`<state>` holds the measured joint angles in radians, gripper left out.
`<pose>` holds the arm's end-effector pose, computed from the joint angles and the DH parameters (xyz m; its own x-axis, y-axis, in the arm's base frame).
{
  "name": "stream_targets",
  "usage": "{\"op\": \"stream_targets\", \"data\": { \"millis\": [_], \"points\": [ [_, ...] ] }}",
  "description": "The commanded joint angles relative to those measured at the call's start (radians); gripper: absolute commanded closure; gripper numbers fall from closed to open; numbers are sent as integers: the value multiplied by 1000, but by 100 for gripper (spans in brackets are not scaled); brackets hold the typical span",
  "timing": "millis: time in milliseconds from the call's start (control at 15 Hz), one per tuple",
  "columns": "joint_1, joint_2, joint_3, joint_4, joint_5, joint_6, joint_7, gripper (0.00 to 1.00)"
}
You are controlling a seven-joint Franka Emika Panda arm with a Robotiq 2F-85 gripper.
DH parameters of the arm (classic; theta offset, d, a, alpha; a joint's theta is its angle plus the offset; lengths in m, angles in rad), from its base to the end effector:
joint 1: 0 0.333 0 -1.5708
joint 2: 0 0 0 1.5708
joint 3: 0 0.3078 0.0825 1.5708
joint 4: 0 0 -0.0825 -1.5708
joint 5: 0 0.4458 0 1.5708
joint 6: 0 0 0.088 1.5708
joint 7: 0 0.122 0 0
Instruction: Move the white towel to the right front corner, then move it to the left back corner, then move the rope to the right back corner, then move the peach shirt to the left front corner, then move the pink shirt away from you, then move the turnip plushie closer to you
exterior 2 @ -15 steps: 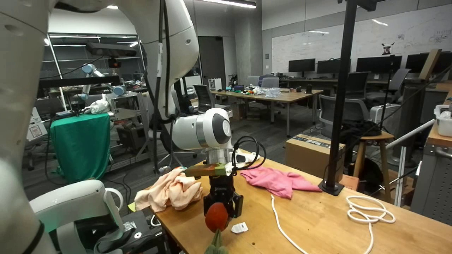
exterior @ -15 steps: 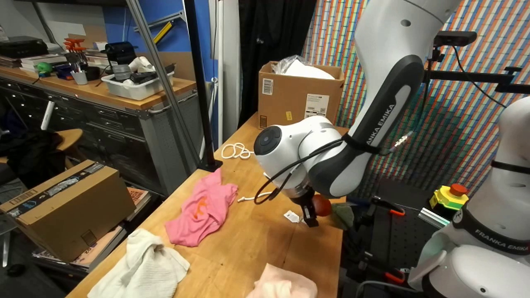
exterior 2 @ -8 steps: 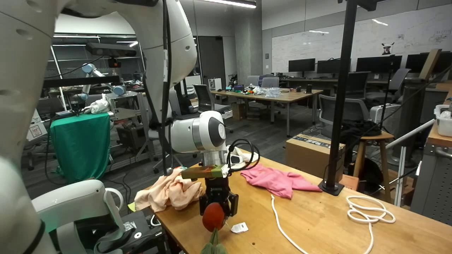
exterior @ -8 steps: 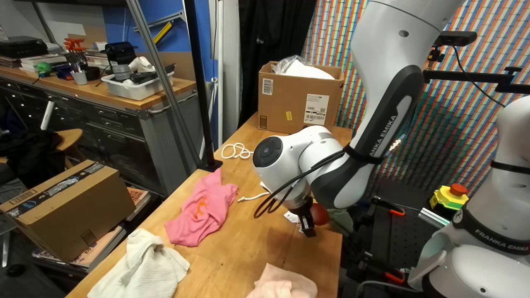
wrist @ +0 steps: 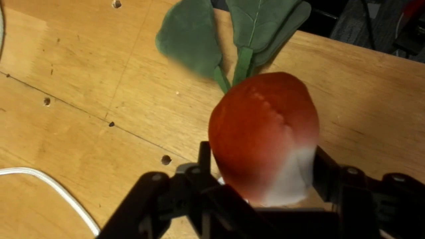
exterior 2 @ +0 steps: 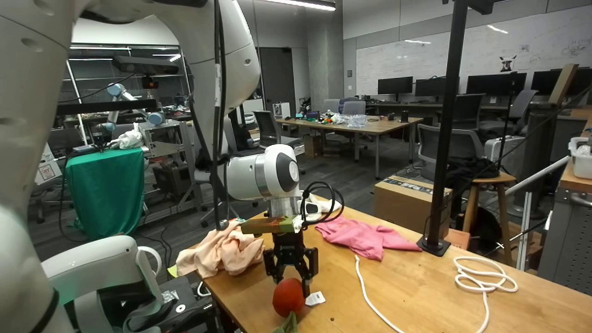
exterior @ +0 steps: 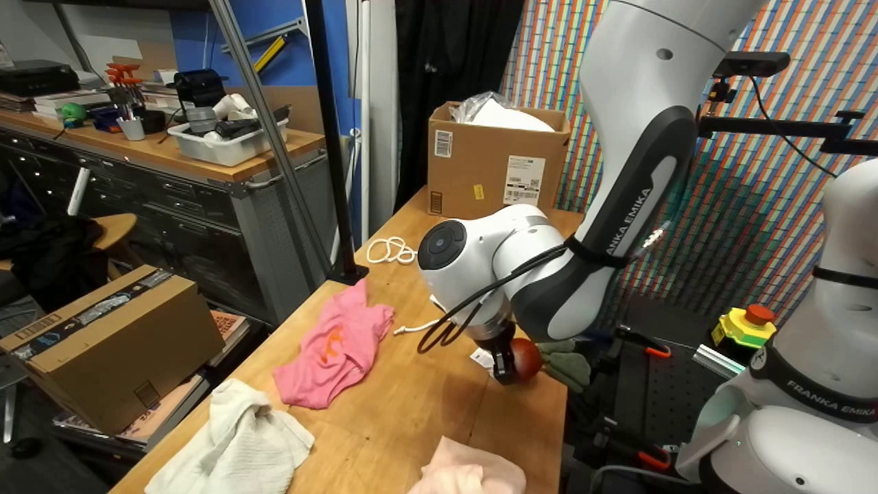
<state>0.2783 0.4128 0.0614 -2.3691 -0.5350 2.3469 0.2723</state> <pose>0.4413 0.1471 0.0472 0.8230 0.4155 -0.3873 0.5327 -0.8011 0.2728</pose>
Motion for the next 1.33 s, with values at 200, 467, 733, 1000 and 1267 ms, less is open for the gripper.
{"op": "stream_targets", "data": {
  "millis": [200, 467, 733, 1000, 1267],
  "points": [
    [4, -33, -11, 30, 31, 4, 58, 0],
    [-7, -106, 16, 72, 129, -64, 37, 0],
    [-27, -233, 58, 125, 266, -218, -56, 0],
    [-45, -414, 88, 153, 384, -348, -169, 0],
    [-62, -602, 80, 113, 477, -344, -282, 0]
  ]
}}
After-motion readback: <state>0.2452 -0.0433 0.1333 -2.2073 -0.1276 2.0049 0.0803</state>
